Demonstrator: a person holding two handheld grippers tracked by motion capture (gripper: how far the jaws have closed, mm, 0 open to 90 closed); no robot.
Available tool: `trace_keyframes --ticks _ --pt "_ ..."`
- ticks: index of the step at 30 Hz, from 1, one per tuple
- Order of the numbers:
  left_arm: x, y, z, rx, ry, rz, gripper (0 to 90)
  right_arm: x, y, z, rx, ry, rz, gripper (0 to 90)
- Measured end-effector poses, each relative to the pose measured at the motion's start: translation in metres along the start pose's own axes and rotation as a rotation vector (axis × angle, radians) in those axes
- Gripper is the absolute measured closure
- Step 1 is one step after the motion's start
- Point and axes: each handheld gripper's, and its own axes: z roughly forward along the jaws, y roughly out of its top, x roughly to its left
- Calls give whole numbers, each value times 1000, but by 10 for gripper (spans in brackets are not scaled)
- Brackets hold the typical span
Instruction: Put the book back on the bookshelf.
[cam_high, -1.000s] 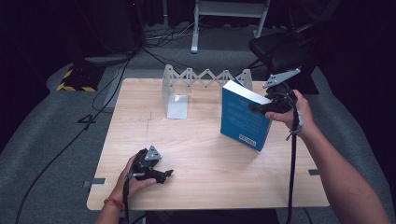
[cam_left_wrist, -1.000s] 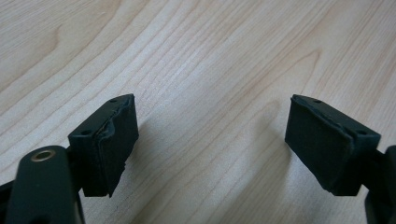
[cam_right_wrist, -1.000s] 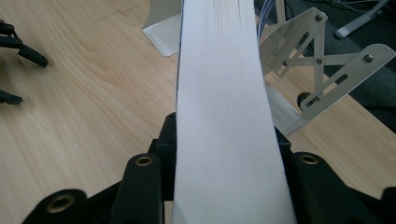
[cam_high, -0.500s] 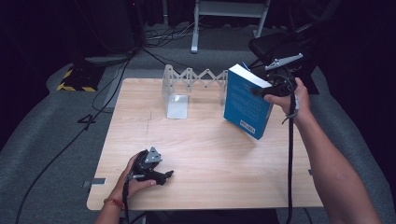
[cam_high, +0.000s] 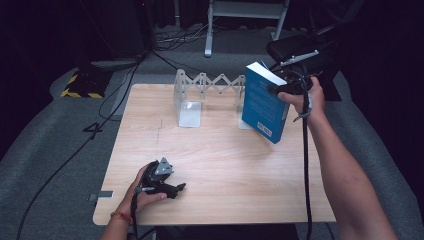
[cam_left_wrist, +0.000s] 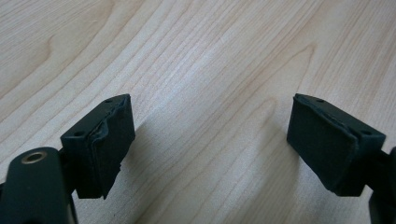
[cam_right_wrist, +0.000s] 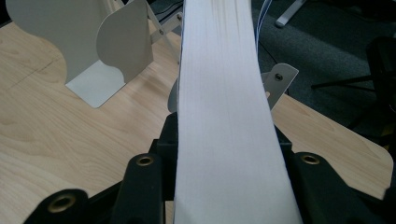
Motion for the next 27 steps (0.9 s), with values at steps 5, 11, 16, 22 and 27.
trace_keyframes --ticks 5,11,16,22,27 --pt "0 0 0 -1 0 0 155 -1 6 10 -7 -15 19 618" --pt "0 0 0 0 -6 6 155 -2 14 20 -19 -29 43 617" --pt "0 0 0 0 -6 7 155 2 22 31 -15 -58 45 617" --pt "0 -1 -1 1 -13 15 155 0 25 41 -35 -81 73 617" --pt "0 -1 -1 2 -15 16 155 -1 24 49 -51 -93 94 616"
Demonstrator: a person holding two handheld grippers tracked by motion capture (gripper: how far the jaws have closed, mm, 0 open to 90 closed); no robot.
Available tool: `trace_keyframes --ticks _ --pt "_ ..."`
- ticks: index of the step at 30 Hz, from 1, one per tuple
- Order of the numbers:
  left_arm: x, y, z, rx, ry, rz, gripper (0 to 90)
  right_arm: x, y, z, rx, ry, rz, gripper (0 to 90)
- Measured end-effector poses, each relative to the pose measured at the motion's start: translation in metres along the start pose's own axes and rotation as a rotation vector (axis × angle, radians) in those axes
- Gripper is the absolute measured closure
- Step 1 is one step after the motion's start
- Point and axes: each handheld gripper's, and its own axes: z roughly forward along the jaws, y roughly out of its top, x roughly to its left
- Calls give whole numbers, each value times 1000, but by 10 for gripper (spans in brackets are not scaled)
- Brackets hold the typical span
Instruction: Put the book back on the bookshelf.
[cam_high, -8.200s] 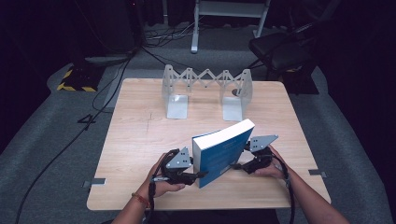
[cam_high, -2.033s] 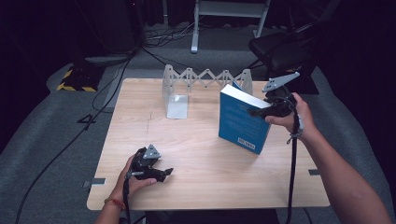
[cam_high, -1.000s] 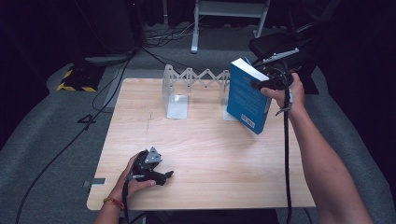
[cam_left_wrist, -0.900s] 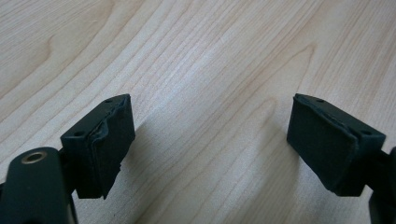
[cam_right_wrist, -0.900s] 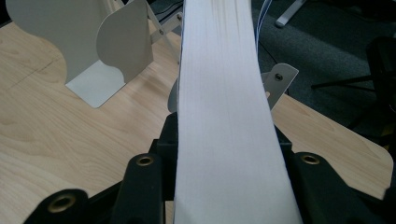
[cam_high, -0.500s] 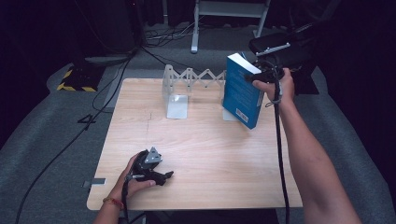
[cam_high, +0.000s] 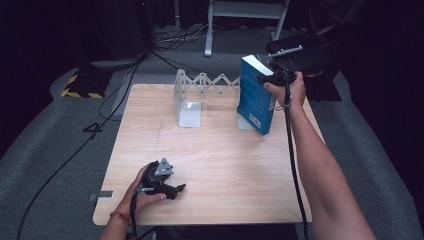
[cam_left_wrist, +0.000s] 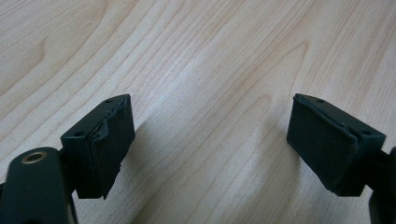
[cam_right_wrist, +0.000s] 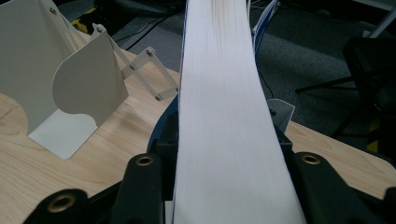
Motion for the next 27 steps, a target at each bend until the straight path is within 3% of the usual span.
trace_keyframes --ticks 8,14,27 --pt "0 0 0 0 2 -2 156 3 -4 5 -40 2 -7 614" --pt "0 0 0 -2 3 -2 155 -5 -18 0 -55 36 1 611" --pt "-1 0 0 -1 6 -7 154 -9 -37 -9 -46 66 -2 604"
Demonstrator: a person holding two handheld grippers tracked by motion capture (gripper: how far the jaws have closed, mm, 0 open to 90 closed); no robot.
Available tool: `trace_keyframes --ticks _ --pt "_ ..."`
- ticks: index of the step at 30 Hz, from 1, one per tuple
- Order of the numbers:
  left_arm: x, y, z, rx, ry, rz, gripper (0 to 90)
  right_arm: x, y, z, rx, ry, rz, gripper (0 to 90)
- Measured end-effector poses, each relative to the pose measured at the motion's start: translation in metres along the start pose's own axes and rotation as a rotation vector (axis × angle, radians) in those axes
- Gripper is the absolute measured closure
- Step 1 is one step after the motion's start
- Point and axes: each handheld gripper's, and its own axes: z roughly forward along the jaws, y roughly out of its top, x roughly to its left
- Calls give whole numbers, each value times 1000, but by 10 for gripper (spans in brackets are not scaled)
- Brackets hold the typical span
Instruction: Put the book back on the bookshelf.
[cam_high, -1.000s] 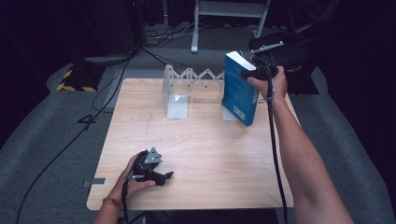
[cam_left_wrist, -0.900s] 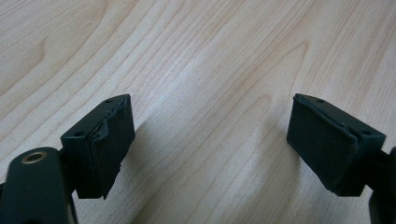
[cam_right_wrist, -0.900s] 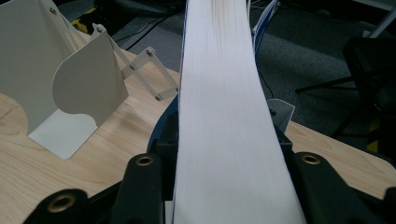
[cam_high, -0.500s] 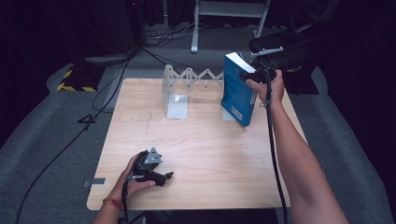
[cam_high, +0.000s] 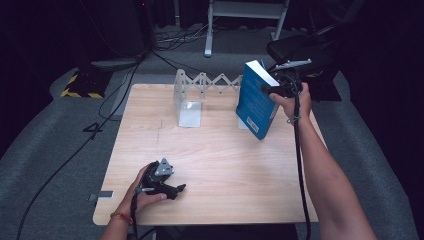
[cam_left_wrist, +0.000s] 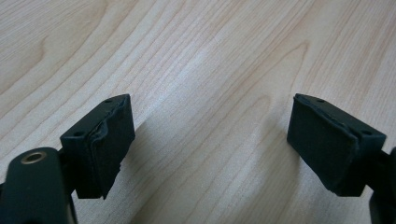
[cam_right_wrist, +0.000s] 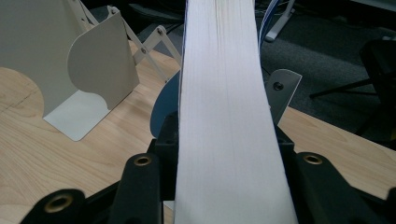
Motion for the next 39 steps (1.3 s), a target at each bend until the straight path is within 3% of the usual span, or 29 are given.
trace_keyframes --ticks 16,27,39 --pt "0 0 0 -1 1 1 155 0 -4 -4 0 -35 -16 564" --pt "0 0 0 -1 1 1 155 -3 -9 -11 9 -26 -17 489" --pt "0 0 0 -1 1 1 155 -1 -15 -22 2 -26 -60 466"
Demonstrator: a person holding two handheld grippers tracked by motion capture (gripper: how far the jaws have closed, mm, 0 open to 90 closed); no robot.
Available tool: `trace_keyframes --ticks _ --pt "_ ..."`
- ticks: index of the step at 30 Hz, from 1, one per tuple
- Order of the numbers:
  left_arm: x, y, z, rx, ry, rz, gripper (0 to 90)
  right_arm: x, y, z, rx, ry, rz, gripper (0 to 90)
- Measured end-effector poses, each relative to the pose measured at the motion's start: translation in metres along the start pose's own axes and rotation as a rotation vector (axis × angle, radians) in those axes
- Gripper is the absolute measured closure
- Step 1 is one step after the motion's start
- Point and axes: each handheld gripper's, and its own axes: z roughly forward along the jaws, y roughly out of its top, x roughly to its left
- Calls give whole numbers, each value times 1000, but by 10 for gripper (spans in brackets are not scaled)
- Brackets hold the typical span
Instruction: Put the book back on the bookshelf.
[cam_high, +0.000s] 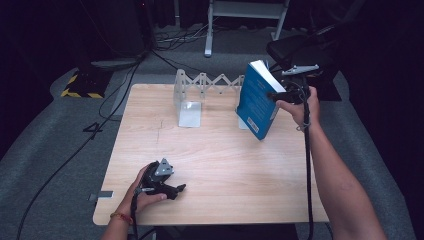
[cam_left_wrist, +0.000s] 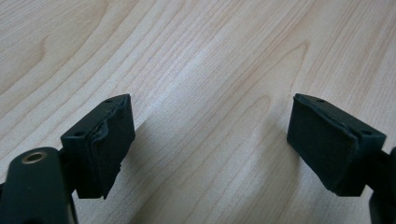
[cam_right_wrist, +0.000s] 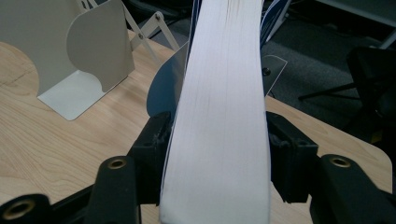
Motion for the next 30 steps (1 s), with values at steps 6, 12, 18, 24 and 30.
trace_keyframes --ticks 6,12,18,24,30 --pt "0 0 0 0 0 0 155 -2 -5 -9 -9 16 -6 431" --pt "0 0 0 0 1 0 155 -3 -11 -18 -5 27 -24 394" --pt "0 0 0 0 0 0 155 -6 -17 -24 -2 41 -26 369" --pt "0 0 0 0 0 0 155 -8 -27 -33 -13 57 -37 354" --pt "0 0 0 0 1 0 155 -8 -37 -39 -6 57 -76 350"
